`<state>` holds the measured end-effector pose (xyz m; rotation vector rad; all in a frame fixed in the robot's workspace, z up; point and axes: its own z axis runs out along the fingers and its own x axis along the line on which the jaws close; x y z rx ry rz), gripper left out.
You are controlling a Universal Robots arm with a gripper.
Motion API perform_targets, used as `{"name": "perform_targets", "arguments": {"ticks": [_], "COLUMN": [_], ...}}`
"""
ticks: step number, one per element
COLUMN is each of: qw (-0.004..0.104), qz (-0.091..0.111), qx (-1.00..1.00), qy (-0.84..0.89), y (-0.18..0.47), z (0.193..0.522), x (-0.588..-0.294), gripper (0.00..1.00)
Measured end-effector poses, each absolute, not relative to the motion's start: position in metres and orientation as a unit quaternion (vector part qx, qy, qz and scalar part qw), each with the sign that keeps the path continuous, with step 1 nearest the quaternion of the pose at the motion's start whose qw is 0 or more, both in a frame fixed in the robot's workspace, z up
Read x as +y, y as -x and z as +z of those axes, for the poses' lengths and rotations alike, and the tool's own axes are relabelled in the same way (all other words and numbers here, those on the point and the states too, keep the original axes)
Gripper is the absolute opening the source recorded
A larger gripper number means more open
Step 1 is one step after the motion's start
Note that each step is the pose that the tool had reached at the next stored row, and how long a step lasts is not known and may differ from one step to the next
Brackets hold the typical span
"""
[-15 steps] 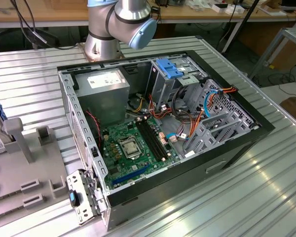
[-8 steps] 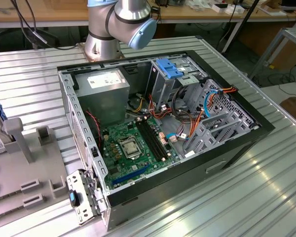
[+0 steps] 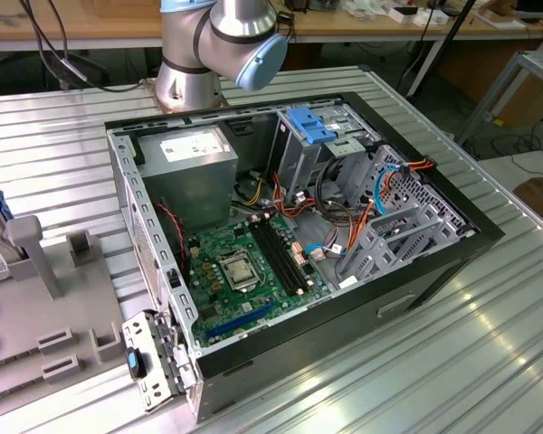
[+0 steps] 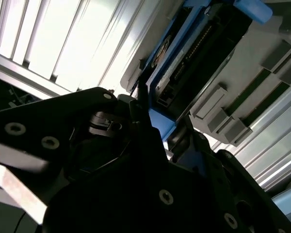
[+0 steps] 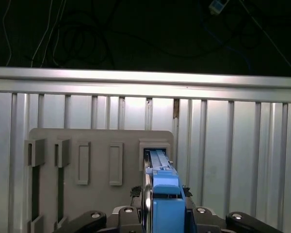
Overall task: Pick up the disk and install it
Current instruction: 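Pick up the disk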
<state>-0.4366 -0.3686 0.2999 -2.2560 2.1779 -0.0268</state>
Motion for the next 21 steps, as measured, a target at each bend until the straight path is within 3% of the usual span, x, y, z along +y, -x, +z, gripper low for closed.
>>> {"name": "perform_targets", "arguments": {"ticks": [21], "qw": [0.003], "qz": [-0.008], "qx": [0.696], "qy": [0.718], "y": [0.4366], "z": [0.2985], "x": [-0.3687], "gripper": [0.37]}}
